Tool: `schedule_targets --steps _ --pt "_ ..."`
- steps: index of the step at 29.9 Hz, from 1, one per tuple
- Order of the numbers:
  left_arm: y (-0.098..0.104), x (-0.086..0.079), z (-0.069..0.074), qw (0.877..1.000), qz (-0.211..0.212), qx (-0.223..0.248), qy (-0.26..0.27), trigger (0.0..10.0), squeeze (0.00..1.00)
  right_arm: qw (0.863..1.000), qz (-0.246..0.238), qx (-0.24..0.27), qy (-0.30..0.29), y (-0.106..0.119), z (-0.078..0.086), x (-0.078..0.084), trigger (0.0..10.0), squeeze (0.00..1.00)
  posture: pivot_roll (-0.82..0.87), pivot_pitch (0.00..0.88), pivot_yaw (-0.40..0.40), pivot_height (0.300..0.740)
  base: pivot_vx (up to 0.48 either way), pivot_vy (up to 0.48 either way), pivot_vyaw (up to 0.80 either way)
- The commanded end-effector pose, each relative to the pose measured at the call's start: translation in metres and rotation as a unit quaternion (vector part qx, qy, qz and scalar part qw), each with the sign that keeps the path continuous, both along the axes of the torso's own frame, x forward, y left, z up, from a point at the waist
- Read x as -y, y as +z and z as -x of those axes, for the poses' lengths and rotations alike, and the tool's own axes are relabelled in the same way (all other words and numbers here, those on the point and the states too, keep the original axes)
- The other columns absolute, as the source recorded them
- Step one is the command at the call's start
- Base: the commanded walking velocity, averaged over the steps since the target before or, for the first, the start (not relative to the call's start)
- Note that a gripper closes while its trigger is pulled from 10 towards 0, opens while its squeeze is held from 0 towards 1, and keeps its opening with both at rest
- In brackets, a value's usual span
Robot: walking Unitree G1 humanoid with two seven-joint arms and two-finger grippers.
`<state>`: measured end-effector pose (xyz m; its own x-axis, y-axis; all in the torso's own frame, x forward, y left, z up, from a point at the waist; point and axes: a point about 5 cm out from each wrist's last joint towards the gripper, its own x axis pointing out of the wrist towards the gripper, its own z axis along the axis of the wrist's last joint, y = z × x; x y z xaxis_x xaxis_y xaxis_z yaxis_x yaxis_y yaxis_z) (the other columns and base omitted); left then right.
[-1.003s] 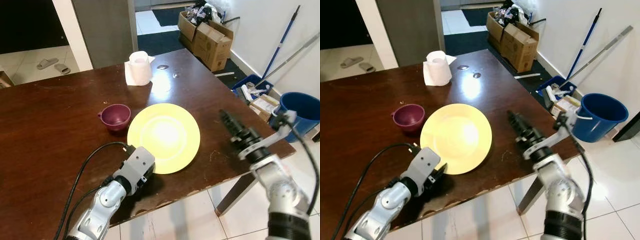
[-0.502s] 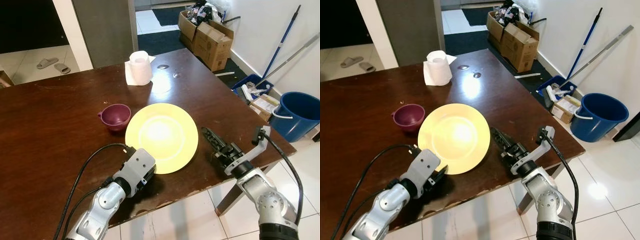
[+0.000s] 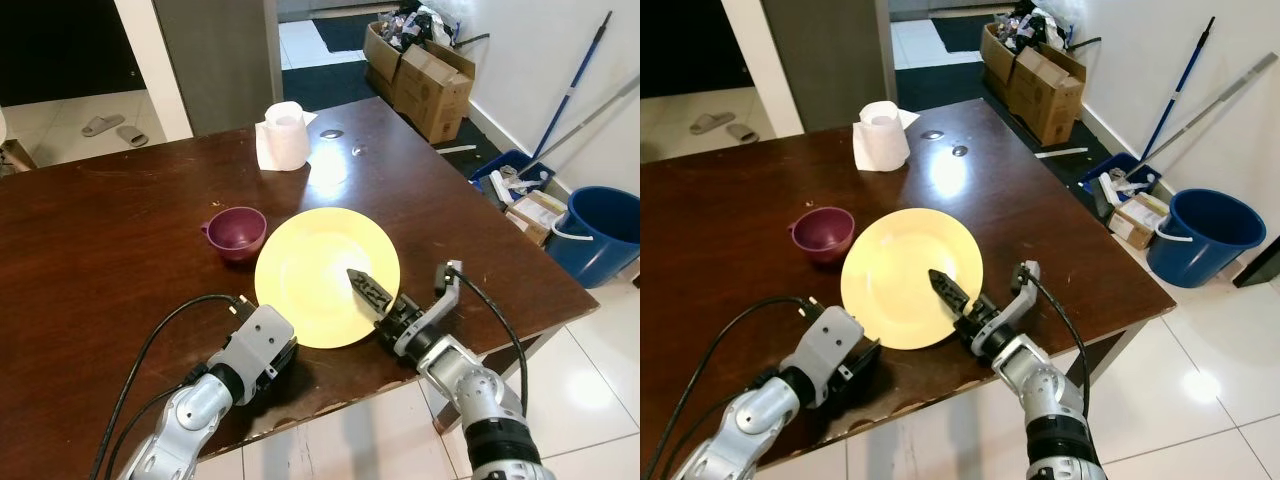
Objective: Setting the table
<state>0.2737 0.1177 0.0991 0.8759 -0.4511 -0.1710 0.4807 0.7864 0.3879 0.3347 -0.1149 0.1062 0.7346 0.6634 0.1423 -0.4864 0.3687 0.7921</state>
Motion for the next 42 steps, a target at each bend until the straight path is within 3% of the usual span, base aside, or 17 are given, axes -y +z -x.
schedule_targets --steps 1,2,3,17,22,24,28,29,32,33,34,39,42 --pt "-0.010 -0.005 0.006 1.000 -0.010 -0.026 0.005 10.0 0.00 0.999 0.000 0.001 0.033 0.000 0.000 -0.012 7.1 0.00 0.06 0.107 0.127 0.740 0.000 0.000 0.00" --pt "-0.010 -0.006 0.006 1.000 -0.010 -0.026 0.005 10.0 0.00 0.999 0.000 0.003 0.039 0.001 -0.002 -0.014 3.9 0.00 0.06 0.107 0.127 0.740 0.000 0.000 0.00" --pt "-0.010 -0.006 0.006 1.000 -0.009 -0.026 0.006 10.0 0.00 0.999 0.000 0.007 0.043 0.002 -0.003 -0.015 0.0 0.00 0.06 0.105 0.119 0.740 0.000 0.000 0.00" --pt "-0.010 -0.004 0.005 1.000 0.000 -0.029 0.009 10.0 0.00 0.997 -0.034 0.045 0.044 0.013 -0.007 -0.004 0.0 0.00 0.04 0.096 0.109 0.740 0.000 0.000 0.00" --pt "0.003 0.002 0.000 1.000 0.028 -0.007 0.006 10.0 0.00 0.997 -0.032 0.055 0.037 0.014 -0.007 0.000 0.0 0.00 0.02 0.084 0.098 0.740 0.000 0.000 0.00" --pt "0.017 0.003 -0.001 0.999 0.053 0.008 0.000 10.0 0.00 0.997 -0.030 0.056 0.034 0.013 -0.006 0.002 0.0 0.00 0.02 0.081 0.094 0.740 0.000 0.000 0.00" --pt "0.079 -0.001 0.000 0.985 0.158 0.038 -0.062 10.0 0.00 0.997 -0.025 0.062 0.024 0.012 -0.002 0.009 0.0 0.00 0.02 0.075 0.087 0.740 0.000 0.000 0.00" --pt "0.079 -0.001 0.000 0.985 0.158 0.038 -0.062 10.0 0.00 0.997 -0.025 0.062 0.024 0.012 -0.002 0.009 0.0 0.00 0.02 0.075 0.087 0.740 0.000 0.000 0.00" --pt "0.128 -0.015 0.002 0.967 0.220 0.062 -0.110 10.0 0.00 0.997 -0.022 0.076 0.013 0.015 0.003 0.016 0.0 0.00 0.01 0.063 0.084 0.740 0.000 0.000 0.00" --pt "0.154 -0.025 0.003 0.956 0.248 0.080 -0.133 10.0 0.00 0.996 -0.024 0.088 0.009 0.020 0.007 0.019 0.0 0.00 0.01 0.057 0.086 0.740 0.000 0.000 0.00" --pt "0.163 -0.029 0.004 0.952 0.256 0.088 -0.141 10.0 0.00 0.995 -0.025 0.093 0.007 0.022 0.009 0.020 0.0 0.00 0.01 0.057 0.086 0.740 0.000 0.000 0.00" --pt "0.193 -0.050 0.004 0.935 0.306 0.117 -0.138 10.0 0.00 0.991 -0.029 0.133 -0.004 0.042 0.022 0.026 0.0 0.00 -0.02 0.040 0.086 0.740 0.000 0.000 0.00" --pt "0.184 -0.058 -0.002 0.937 0.319 0.112 -0.082 10.0 0.00 0.985 -0.025 0.167 -0.017 0.060 0.031 0.027 0.0 0.00 -0.02 0.033 0.085 0.740 0.000 0.000 0.00"
